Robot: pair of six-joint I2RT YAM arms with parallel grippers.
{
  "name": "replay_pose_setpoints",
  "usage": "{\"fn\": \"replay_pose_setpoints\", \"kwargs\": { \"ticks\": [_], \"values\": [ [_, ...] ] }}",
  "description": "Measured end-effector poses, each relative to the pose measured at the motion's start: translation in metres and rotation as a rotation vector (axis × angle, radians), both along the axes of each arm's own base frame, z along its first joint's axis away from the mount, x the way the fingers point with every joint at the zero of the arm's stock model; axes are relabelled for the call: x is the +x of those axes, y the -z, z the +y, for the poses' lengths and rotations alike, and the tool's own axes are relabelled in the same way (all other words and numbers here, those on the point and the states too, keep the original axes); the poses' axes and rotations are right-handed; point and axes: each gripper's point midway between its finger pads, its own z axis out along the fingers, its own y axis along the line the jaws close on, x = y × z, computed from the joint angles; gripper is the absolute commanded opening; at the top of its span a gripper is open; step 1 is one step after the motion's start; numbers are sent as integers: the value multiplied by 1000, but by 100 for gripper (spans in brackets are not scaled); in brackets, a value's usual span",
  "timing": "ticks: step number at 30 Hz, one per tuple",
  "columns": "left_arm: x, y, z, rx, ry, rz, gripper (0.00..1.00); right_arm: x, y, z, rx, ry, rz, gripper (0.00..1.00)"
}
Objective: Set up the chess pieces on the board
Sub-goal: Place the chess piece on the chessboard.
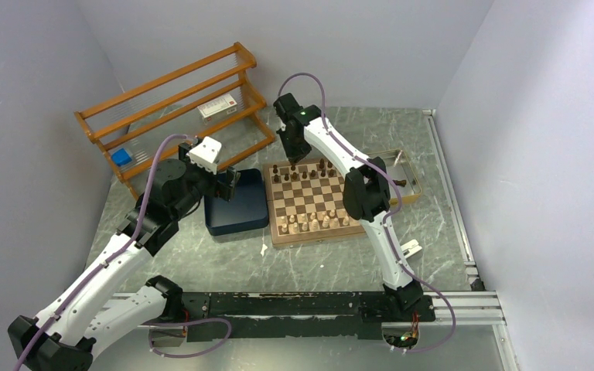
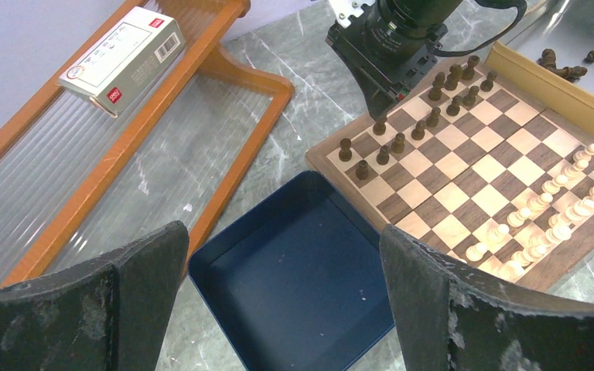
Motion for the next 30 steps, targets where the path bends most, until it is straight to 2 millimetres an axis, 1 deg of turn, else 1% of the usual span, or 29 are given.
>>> {"fn": "replay_pose_setpoints", "kwargs": {
  "ticks": [8,10,12,30],
  "values": [
    [0,0,0,0,0,-1,98,3,-1,5,24,-6,-9,18],
    [0,-1,0,-1,0,-3,98,3,-1,6,26,-6,-9,14],
    [-1,-1,1,-1,0,-4,98,3,-1,6,27,-6,-9,13],
    [0,-1,1,5,1,-7,98,-2,-1,-1,-8,4,4,11]
  ]
}}
